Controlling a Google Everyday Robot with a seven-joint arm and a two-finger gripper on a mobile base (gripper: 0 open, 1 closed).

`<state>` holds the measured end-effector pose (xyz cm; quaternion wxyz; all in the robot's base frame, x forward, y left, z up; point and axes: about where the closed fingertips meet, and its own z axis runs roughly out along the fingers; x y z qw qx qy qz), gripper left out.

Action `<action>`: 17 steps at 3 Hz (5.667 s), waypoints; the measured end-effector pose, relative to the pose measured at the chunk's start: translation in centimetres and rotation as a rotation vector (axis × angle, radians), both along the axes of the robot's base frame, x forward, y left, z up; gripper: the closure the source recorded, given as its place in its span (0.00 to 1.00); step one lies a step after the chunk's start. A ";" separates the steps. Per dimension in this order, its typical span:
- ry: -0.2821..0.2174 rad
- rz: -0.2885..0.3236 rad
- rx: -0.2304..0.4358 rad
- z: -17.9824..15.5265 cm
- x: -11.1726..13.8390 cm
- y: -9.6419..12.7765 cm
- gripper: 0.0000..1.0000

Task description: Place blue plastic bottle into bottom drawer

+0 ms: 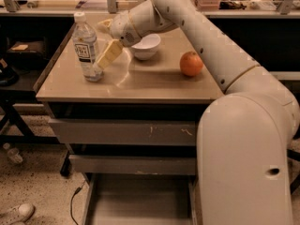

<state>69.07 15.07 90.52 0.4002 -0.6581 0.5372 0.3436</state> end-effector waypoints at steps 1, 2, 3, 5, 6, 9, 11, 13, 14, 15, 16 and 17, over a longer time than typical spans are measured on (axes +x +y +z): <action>-0.019 -0.019 -0.024 0.4 1.4 1.7 0.00; -0.022 -0.032 -0.037 0.1 1.3 1.8 0.00; 0.007 -0.035 -0.060 -0.3 -0.3 0.5 0.00; 0.051 -0.017 -0.079 -1.5 -1.8 0.3 0.00; 0.035 -0.014 -0.058 -0.9 -1.6 0.7 0.00; 0.032 0.015 -0.052 0.2 -1.1 3.1 0.18; 0.033 0.016 -0.052 0.2 -1.2 3.1 0.64; 0.004 0.012 -0.065 0.5 -1.5 2.4 1.00; -0.103 -0.042 -0.057 2.8 -2.9 -0.3 1.00; -0.194 -0.133 0.003 4.6 -5.5 -3.3 1.00; -0.202 -0.232 0.045 3.0 -8.2 -6.3 1.00; -0.108 -0.255 0.021 -1.5 -11.3 -8.1 1.00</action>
Offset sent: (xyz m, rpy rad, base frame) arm 0.0157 0.0150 0.0015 -0.0682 -0.0358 -0.0769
